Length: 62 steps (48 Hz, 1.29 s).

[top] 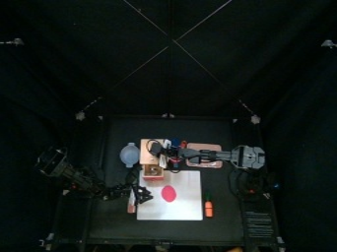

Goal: Get the cutter from the drawer then cut the dough then place the extra dough in the bowl
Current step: Place the cutter on the board

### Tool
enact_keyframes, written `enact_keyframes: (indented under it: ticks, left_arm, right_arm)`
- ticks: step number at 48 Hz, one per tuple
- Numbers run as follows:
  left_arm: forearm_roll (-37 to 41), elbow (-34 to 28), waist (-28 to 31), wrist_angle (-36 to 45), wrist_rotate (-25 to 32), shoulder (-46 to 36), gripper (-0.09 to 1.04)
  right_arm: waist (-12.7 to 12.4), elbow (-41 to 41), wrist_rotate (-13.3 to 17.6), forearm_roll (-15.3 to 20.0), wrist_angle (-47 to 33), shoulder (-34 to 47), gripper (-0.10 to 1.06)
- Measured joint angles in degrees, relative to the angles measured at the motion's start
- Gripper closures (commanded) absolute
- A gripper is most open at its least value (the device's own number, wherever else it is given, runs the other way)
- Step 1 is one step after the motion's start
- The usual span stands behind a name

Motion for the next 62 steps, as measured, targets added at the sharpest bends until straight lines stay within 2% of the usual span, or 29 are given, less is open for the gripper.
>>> enact_keyframes:
  ticks: [8, 15, 20, 26, 32, 41, 46, 49, 62]
  left_arm:
    - [9.76, 3.43, 4.31, -1.67, 0.18, -3.78, 0.36]
    - [21.18, 6.15, 7.56, -4.39, 0.7, -7.65, 0.48]
    - [31.38, 8.17, 9.23, -8.09, 3.08, -11.07, 0.53]
    - [37.53, 10.2, 11.6, -9.49, 6.15, -13.8, 0.54]
    - [39.46, 12.22, 14.59, -9.67, 9.76, -16.08, 0.54]
    - [39.9, 14.41, 15.47, -9.67, 13.45, -19.69, 0.54]
    - [40.25, 15.47, 15.56, -9.67, 14.68, -21.45, 0.54]
    - [40.69, 15.82, 15.47, -9.67, 15.38, -21.8, 0.54]
    - [41.4, 16.0, 15.64, -9.67, 17.14, -21.88, 0.54]
  right_arm:
    - [0.62, -0.62, 0.0, -0.09, 0.62, -0.26, 0.92]
    - [2.81, -1.76, 0.0, -0.09, 3.6, -1.23, 0.91]
    - [4.83, -2.37, 0.0, -0.09, 5.19, -2.29, 0.91]
    - [6.68, -2.9, -0.09, -0.09, 5.63, -3.69, 0.87]
    - [8.17, -3.25, -0.18, 0.18, 6.68, -4.39, 0.74]
    - [8.79, -3.69, 0.18, 0.7, 9.67, -4.48, 0.34]
    - [9.05, -3.78, 0.18, 0.97, 10.02, -4.39, 0.18]
    - [9.14, -3.87, 0.35, 1.32, 10.2, -4.39, 0.15]
    - [9.05, -4.13, 0.35, 4.57, 10.81, -2.2, 0.17]
